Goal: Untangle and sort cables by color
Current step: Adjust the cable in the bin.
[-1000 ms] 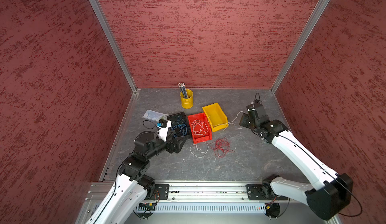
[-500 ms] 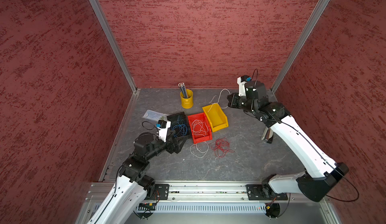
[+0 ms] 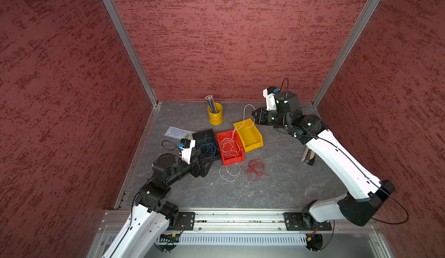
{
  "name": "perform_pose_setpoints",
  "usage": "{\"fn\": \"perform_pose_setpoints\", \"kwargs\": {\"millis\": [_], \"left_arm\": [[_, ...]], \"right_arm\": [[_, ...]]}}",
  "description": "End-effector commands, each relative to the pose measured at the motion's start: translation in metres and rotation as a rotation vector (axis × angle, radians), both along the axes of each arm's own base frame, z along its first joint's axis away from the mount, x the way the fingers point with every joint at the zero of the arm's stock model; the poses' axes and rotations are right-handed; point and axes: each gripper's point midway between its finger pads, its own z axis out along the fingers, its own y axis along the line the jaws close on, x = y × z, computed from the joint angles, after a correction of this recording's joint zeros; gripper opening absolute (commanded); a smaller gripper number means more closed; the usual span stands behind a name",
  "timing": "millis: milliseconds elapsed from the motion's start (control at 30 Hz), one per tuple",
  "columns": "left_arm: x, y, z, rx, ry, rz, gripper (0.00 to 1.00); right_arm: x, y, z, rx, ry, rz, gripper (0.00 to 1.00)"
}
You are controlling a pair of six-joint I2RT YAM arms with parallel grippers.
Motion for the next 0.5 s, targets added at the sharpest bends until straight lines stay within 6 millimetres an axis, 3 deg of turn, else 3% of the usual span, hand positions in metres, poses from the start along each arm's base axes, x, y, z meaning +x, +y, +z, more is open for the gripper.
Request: {"fn": "perform_pose_setpoints", "kwargs": {"millis": [0,467], "left_arm": [[-0.002,0.002,0.007,0.009,-0.019,0.0,1.0],[0.0,0.001,0.002,0.018,-0.001,0.0,1.0]], "right_arm": [[-0.003,0.003,-0.014,0.018,0.015,0.005,0.0],[0.006,0.014,-0.064,0.002,0.091,0.017,0.0]]}}
